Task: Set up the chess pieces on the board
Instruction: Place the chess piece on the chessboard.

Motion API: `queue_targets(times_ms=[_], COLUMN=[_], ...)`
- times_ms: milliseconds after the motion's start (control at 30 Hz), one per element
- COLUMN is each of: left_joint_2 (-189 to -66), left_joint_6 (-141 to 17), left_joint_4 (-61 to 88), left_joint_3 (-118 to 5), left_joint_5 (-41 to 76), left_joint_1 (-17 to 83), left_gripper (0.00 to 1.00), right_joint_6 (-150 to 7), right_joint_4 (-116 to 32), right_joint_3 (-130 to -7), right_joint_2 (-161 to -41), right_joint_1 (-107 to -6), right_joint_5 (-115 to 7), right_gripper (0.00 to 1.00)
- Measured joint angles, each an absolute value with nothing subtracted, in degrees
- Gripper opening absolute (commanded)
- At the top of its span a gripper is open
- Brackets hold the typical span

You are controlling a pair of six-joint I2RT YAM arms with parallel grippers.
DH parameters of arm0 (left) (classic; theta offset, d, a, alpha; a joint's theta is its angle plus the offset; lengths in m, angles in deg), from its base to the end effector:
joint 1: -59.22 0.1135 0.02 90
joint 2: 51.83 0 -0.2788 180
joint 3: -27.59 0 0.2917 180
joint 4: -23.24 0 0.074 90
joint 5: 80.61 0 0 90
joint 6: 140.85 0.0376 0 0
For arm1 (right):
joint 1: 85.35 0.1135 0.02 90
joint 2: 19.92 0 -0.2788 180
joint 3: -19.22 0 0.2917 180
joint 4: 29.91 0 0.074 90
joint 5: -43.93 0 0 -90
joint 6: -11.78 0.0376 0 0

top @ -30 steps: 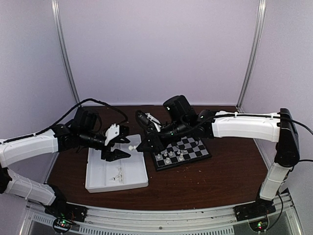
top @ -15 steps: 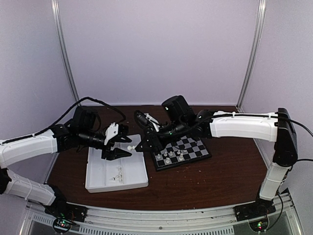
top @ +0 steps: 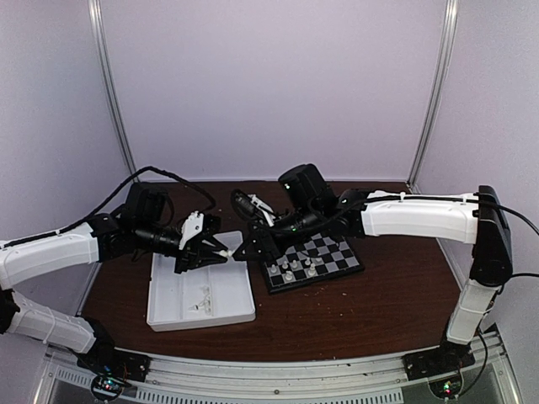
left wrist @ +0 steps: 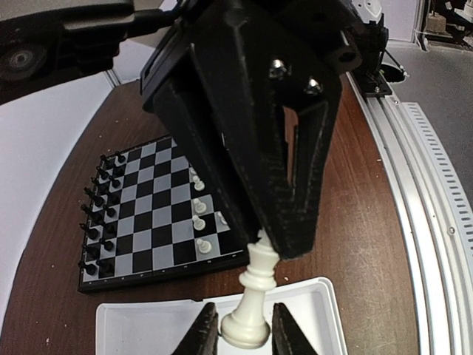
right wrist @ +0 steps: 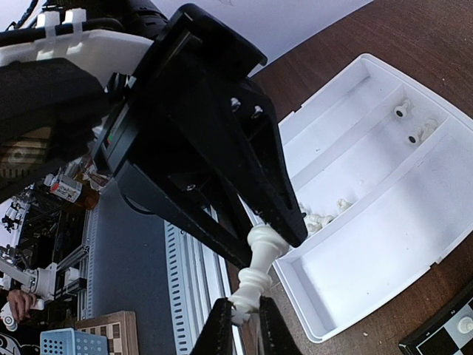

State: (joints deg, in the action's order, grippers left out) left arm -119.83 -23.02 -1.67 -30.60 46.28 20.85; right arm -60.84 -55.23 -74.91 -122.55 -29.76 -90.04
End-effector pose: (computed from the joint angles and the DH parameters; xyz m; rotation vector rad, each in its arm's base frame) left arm 0.2122 -0.1968 0.2630 1.4636 1.5691 -0.8037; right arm 0.2347 0.3888 0.2862 -1.2445 2.0497 1.5048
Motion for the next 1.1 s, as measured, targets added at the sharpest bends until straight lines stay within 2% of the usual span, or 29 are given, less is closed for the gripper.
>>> queue_targets(times_ms=[167,233,367,433,567,767,1100], left_joint_2=[-119.83,-119.81,-119.79,-119.79,-119.73,-119.64,-119.64], left_joint_6=[-22.82,-22.67,-22.65,-22.65,-22.63,-22.65,-22.65], left_joint_4=[-1.60,-1.56,-1.67,-1.71,-1.76,-1.76,-1.76], left_joint_3=[-30.60,-30.60,-30.60,-30.60,-30.60,-30.60,-30.60], left_joint_5=[46.23,46.21,46.19,46.04,45.55,45.14,44.72], left_joint_1=[20.85,20.85,20.85,20.85,20.85,20.85,20.85], left_gripper=[0.12,0.10,0.09,0.09,0.09,0.09,0.09], right_joint_6=[-60.71,-60.36,-59.90,-59.92,-59.70,-59.55,-59.33], right_joint_4=[-55.21,-55.19,-54.71,-54.09,-53.85,-54.05,-54.03], right_joint_3=[-74.91,-74.91,-74.91,-74.91,-74.91,-74.91,-74.95], right_joint_2=[-122.55,-122.55,-122.55,-122.55,-122.55,-122.55,-122.66], right_joint_1=[-29.76,-29.76,-29.76,-29.76,-29.76,-29.76,-29.73], right_joint_5=[-90.04,-90.01,-89.42,-88.68,-87.15,-86.19,-86.17], right_gripper=[0.16,0.22,0.40,0.44,0.44,0.28,0.25])
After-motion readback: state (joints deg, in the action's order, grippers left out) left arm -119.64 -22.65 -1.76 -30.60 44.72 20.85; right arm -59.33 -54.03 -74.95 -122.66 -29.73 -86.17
